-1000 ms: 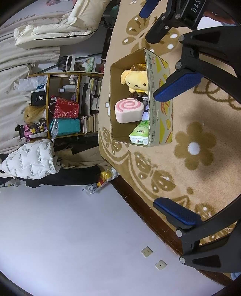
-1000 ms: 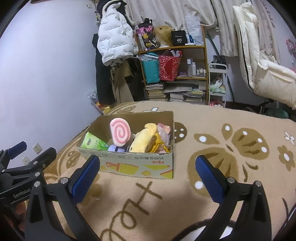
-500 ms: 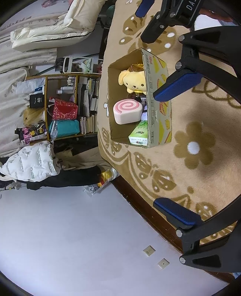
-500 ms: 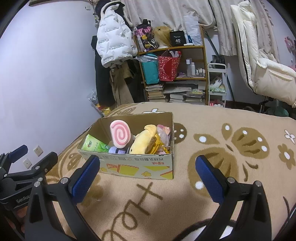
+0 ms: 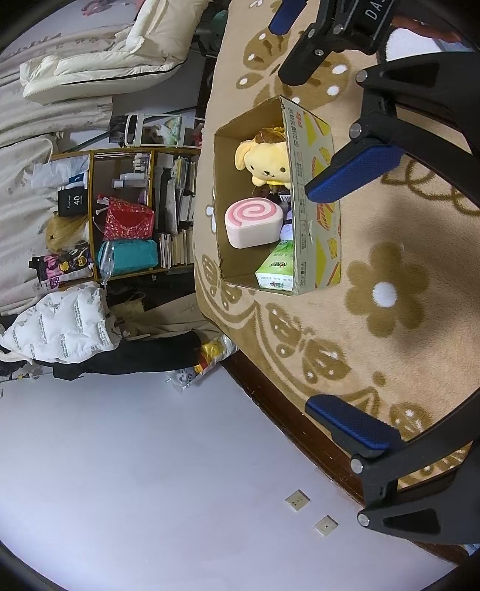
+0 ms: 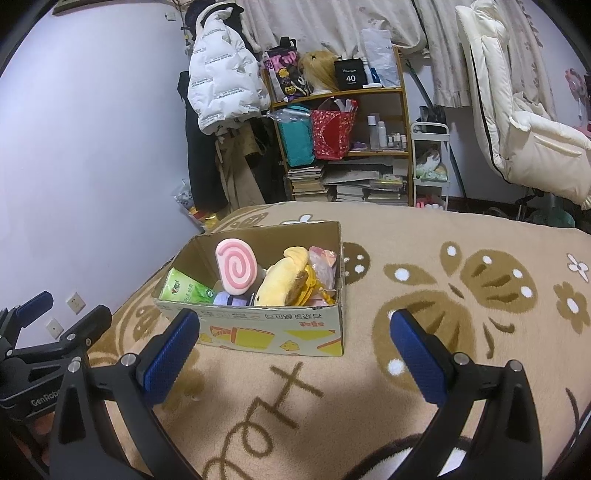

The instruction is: Organize soft objects

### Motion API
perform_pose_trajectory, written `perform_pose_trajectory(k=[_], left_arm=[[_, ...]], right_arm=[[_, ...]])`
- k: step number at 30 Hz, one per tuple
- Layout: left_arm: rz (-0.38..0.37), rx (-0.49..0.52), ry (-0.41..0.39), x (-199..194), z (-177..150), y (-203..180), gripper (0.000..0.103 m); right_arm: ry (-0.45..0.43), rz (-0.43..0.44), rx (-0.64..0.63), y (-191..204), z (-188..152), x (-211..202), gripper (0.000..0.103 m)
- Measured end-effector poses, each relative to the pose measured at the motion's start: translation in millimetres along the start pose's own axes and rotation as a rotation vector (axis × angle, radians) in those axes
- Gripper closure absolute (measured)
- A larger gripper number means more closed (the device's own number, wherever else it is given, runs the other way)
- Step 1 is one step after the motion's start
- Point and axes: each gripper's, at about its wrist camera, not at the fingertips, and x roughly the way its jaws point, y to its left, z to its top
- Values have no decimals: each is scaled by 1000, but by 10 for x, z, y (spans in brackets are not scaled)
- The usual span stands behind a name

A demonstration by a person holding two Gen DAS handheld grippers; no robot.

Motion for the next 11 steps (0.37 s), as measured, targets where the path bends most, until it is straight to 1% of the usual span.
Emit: perform_pose_trajectory(k=[11], left_arm=[[-2,-2,0,0,0,0,0]], right_arm=[[1,-3,-1,45,-22,19,0]])
